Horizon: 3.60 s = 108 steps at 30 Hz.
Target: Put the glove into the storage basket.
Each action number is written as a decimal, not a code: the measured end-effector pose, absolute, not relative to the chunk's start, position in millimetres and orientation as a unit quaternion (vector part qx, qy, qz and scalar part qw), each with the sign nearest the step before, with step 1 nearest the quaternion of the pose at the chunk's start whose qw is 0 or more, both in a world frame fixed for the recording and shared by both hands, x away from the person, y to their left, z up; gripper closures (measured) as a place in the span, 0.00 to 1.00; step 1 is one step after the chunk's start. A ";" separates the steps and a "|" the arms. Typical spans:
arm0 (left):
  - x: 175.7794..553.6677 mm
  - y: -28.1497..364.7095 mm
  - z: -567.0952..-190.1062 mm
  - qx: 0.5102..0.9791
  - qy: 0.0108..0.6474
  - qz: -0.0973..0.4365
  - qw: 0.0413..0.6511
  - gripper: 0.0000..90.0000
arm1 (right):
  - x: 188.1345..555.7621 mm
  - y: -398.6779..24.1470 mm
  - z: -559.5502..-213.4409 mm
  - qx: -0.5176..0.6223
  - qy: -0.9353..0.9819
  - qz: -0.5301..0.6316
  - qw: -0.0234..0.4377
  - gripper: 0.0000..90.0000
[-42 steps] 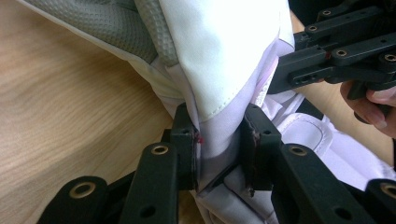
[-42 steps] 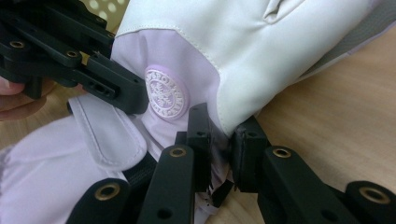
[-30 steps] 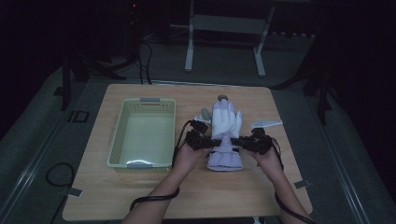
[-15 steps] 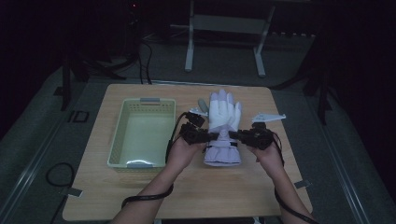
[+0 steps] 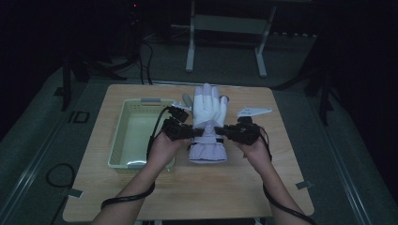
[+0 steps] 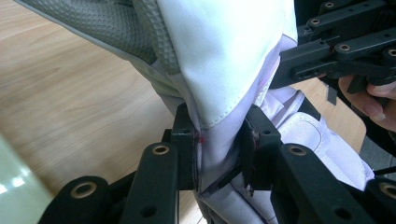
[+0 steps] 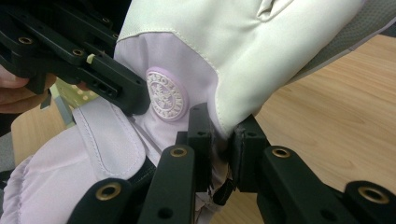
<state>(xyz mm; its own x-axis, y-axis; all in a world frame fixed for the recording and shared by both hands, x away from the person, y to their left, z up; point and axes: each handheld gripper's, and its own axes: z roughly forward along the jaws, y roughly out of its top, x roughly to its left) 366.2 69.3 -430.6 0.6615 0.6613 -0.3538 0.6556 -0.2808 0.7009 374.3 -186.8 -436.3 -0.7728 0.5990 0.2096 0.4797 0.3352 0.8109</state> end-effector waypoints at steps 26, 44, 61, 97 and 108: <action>354.8 161.3 -421.9 0.793 0.432 0.015 0.429 0.79 | 376.9 -93.7 -425.4 0.291 0.833 0.467 0.057 0.89; 352.9 243.2 -421.8 0.789 0.459 0.018 0.408 0.79 | 384.4 -9.4 -432.8 0.271 0.835 0.476 0.038 0.89; 375.7 249.9 -467.6 0.793 0.477 0.001 0.379 0.79 | 400.7 11.6 -477.0 0.303 0.841 0.446 0.032 0.89; 388.7 207.4 -510.3 0.820 0.511 0.081 0.244 0.19 | 403.9 6.3 -498.8 0.317 0.864 0.389 0.036 0.34; 355.6 210.2 -485.9 0.785 0.499 0.111 0.350 0.11 | 401.5 -23.2 -481.6 0.263 0.857 0.443 0.017 0.21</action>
<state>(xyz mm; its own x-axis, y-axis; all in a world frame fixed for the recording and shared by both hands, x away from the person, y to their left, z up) 355.6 210.2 -485.9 0.4764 0.8616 -0.1749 0.7055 -0.2559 0.6609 401.5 -23.2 -481.6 -0.8614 0.4657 0.2028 0.4348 0.4698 0.7683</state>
